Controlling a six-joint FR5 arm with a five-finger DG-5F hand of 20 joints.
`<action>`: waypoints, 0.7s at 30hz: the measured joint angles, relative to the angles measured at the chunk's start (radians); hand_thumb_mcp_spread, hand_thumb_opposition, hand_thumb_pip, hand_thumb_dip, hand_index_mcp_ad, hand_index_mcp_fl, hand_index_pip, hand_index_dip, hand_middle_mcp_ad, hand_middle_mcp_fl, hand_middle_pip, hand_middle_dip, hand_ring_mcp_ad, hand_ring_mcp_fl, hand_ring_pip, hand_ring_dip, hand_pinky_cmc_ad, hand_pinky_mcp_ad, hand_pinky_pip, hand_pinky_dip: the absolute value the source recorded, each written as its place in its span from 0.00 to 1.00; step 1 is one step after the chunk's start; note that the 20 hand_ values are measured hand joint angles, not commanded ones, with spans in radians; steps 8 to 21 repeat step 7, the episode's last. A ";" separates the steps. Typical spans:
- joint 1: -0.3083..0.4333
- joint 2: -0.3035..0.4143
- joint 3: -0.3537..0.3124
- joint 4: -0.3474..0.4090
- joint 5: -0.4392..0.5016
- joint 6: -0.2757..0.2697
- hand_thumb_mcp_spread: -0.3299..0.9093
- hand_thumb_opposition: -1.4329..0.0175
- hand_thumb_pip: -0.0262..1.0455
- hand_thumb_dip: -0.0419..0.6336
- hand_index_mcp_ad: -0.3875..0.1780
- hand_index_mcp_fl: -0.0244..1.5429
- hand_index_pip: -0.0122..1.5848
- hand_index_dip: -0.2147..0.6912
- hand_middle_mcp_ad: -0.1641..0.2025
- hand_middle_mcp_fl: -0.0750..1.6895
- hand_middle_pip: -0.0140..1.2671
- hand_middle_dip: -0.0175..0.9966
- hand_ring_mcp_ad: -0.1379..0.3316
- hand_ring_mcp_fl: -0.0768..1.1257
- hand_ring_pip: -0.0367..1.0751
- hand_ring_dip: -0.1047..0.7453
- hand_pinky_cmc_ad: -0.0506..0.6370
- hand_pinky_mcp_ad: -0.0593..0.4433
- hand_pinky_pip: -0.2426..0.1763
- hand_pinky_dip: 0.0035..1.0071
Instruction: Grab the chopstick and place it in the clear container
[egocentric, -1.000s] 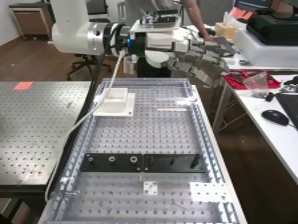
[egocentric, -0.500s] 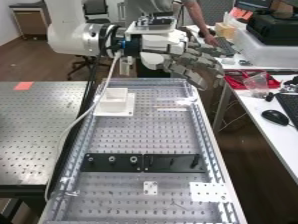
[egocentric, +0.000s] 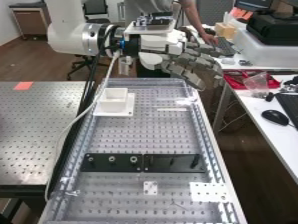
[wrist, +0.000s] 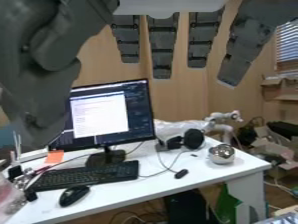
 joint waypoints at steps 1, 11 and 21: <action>0.001 0.000 0.004 -0.006 0.001 0.000 0.32 0.44 0.70 0.18 0.59 0.05 0.06 0.42 0.68 0.13 0.10 0.40 0.66 0.09 0.12 0.42 0.75 0.77 0.40 0.45; 0.004 0.015 0.000 0.017 -0.001 -0.030 0.32 0.44 0.70 0.18 0.58 0.05 0.06 0.42 0.67 0.13 0.10 0.40 0.66 0.09 0.12 0.42 0.73 0.77 0.40 0.45; 0.004 0.015 0.000 0.017 -0.001 -0.030 0.32 0.44 0.70 0.18 0.58 0.05 0.06 0.42 0.67 0.13 0.10 0.40 0.66 0.09 0.12 0.42 0.73 0.77 0.40 0.45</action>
